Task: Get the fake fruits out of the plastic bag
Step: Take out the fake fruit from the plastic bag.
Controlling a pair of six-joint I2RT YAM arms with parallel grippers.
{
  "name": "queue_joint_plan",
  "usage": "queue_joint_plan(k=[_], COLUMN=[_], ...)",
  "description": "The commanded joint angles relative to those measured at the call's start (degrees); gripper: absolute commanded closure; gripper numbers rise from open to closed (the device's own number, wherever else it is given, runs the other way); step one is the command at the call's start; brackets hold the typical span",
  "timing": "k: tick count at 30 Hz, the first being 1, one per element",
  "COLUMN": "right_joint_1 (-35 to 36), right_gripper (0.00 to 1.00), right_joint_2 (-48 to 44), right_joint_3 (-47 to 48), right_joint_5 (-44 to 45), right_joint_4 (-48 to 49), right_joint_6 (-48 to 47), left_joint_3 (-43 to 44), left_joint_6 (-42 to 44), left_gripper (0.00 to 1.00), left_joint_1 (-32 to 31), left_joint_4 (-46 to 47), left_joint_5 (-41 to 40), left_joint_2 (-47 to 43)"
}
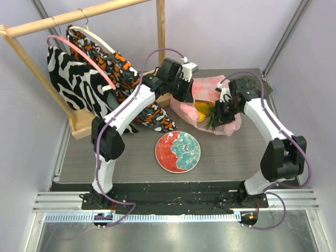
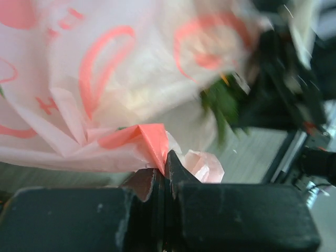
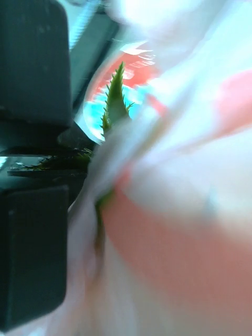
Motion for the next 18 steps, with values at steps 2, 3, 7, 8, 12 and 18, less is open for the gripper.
queue_joint_plan(k=[2, 3, 7, 8, 12, 18], right_joint_1=[0.45, 0.37, 1.59, 2.73, 3.27, 3.53], right_gripper=[0.98, 0.98, 0.98, 0.97, 0.96, 0.95], right_joint_2=[-4.23, -4.58, -5.46, -5.2, -2.48, -3.43], right_joint_3=[-5.55, -6.17, -5.83, -5.47, -2.75, -0.65], right_joint_5=[-15.15, -15.6, -19.12, -18.86, -18.85, -8.14], right_joint_4=[-8.85, -9.64, -18.23, -20.18, -29.76, -33.99], right_joint_6=[-12.47, -14.05, -24.76, -30.79, -46.19, -59.66], left_joint_3=[5.47, 5.83, 8.11, 8.98, 11.1, 8.38], left_joint_6=[3.94, 4.02, 6.57, 7.18, 8.51, 8.77], left_gripper=[1.0, 1.0, 1.0, 1.0, 1.0, 0.65], left_joint_1=[-0.01, -0.01, 0.08, 0.08, 0.34, 0.95], left_joint_4=[0.87, 1.39, 1.84, 1.84, 2.89, 0.35], left_joint_5=[-7.95, -9.18, -11.56, -12.44, -12.71, -9.91], left_joint_2=[3.46, 3.73, 5.4, 5.66, 4.0, 0.57])
